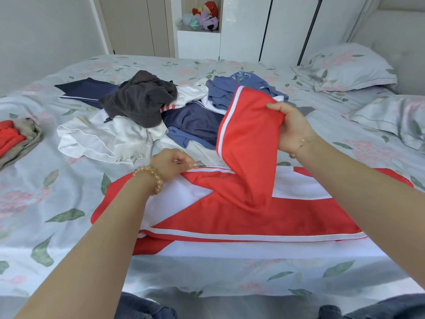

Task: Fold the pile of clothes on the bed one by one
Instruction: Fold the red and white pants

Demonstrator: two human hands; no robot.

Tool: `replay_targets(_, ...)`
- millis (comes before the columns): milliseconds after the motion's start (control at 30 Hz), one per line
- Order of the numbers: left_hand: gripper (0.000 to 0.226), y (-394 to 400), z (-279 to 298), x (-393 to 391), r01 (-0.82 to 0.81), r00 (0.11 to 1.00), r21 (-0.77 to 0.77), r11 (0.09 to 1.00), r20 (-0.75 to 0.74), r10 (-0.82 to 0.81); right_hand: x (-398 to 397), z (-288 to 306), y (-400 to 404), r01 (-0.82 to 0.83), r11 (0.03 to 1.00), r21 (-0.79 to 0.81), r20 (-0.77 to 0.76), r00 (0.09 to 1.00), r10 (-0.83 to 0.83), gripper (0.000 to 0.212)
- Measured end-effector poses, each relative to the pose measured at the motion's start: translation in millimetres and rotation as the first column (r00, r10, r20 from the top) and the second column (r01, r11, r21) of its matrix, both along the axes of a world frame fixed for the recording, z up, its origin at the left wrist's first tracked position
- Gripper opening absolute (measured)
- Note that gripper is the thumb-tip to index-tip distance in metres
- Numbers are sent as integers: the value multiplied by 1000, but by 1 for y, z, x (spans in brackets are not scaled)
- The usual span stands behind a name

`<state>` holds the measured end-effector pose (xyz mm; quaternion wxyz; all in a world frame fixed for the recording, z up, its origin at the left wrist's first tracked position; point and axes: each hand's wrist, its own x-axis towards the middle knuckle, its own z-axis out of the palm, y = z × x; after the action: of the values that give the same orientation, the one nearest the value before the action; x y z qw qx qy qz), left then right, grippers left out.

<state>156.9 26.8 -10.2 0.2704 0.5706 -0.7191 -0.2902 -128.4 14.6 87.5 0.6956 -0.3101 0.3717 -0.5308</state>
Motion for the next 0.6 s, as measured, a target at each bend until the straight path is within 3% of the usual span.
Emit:
replay_targets(100,32,4,2,7,12,1000,-80,997,-11,-13,-19,12,15,1,997,-80,82,997,5,33)
replay_targets(200,36,14,1,-8,44,994,-59,997,-101,-50,-27,13,30,-53,991,-121,73,995,63,29)
replay_targets(300,49,19,-2,-42,102,995,-107,989,33,-99,-22,12,40,-96,985,-147,118,987,113,33)
replay_targets(367,54,15,-5,-58,99,985,-54,994,149,-90,-22,13,43,-90,984,-152,147,983,113,43)
replay_targets(467,42,7,-15,-63,89,972,-13,996,218,-84,-30,17,44,-26,991,-129,156,987,46,51)
replay_targets(533,14,4,-14,-62,91,986,-52,995,142,-83,-38,19,44,26,994,-108,169,986,-7,47)
replay_targets(600,13,0,-12,-60,91,993,-95,991,88,-83,-46,18,43,77,993,-89,199,978,-58,41)
